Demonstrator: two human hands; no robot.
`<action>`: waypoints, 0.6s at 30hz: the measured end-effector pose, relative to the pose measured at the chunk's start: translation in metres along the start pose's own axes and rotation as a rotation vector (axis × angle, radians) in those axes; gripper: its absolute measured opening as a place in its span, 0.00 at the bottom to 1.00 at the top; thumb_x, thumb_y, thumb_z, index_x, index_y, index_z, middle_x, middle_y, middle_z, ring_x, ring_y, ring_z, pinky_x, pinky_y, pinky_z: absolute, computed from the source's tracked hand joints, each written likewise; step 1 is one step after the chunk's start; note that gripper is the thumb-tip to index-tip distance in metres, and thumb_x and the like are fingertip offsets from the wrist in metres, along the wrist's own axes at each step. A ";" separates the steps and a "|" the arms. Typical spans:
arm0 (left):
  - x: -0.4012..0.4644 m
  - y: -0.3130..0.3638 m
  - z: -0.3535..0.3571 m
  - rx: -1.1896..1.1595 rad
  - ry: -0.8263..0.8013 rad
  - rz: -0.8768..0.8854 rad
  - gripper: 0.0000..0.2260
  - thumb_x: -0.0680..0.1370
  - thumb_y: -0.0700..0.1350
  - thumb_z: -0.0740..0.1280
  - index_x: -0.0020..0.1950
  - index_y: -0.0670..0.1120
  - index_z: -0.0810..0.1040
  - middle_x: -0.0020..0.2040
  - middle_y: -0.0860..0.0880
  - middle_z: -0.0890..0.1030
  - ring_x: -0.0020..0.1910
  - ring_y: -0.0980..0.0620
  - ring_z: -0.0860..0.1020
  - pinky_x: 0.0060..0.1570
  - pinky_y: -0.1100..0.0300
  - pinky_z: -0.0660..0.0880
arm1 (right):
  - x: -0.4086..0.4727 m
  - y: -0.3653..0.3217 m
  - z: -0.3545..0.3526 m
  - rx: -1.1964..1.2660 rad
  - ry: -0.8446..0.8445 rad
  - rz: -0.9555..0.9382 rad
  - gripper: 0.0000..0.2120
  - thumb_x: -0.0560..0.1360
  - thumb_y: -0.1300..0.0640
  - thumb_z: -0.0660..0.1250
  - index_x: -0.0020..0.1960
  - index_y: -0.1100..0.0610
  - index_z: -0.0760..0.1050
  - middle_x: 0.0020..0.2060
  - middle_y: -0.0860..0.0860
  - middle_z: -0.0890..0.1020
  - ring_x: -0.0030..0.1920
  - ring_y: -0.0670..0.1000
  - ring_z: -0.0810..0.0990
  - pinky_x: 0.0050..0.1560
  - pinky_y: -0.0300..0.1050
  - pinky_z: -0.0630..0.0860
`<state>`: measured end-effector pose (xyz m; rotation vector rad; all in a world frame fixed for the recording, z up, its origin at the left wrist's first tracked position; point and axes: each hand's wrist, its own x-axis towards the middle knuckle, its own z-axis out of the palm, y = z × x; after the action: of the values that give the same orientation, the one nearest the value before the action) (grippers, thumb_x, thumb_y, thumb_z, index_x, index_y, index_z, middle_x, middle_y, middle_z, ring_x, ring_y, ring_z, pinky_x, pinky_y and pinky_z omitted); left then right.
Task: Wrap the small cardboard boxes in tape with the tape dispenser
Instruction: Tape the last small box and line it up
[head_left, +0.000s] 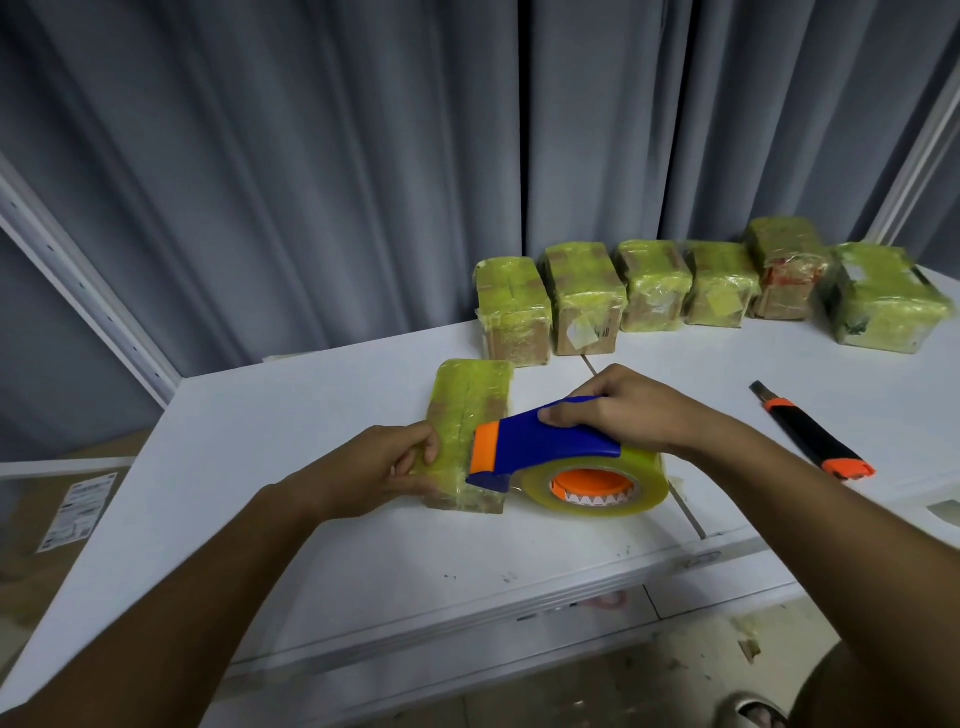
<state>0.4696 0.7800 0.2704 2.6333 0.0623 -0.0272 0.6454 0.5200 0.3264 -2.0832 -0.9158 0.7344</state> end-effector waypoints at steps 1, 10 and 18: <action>-0.001 -0.002 0.000 -0.029 0.005 -0.003 0.11 0.74 0.52 0.74 0.47 0.55 0.71 0.33 0.52 0.71 0.33 0.56 0.69 0.35 0.65 0.67 | 0.000 0.000 0.000 0.004 0.000 0.000 0.18 0.76 0.42 0.71 0.46 0.57 0.86 0.38 0.51 0.87 0.42 0.52 0.86 0.46 0.46 0.79; -0.004 -0.007 0.010 -0.027 0.111 0.011 0.16 0.73 0.54 0.74 0.42 0.54 0.65 0.35 0.61 0.73 0.32 0.58 0.69 0.32 0.71 0.65 | 0.000 0.003 0.002 0.009 0.009 0.006 0.21 0.76 0.41 0.71 0.46 0.60 0.86 0.40 0.55 0.87 0.45 0.56 0.86 0.48 0.50 0.79; -0.002 -0.011 0.000 -0.123 0.029 -0.043 0.15 0.71 0.46 0.78 0.43 0.48 0.70 0.32 0.57 0.71 0.34 0.56 0.67 0.35 0.70 0.65 | 0.001 0.002 0.001 0.013 0.006 0.010 0.20 0.76 0.41 0.71 0.45 0.59 0.86 0.38 0.53 0.87 0.43 0.55 0.86 0.47 0.47 0.78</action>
<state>0.4674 0.7897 0.2655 2.5093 0.1264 0.0002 0.6463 0.5202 0.3239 -2.0787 -0.8954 0.7373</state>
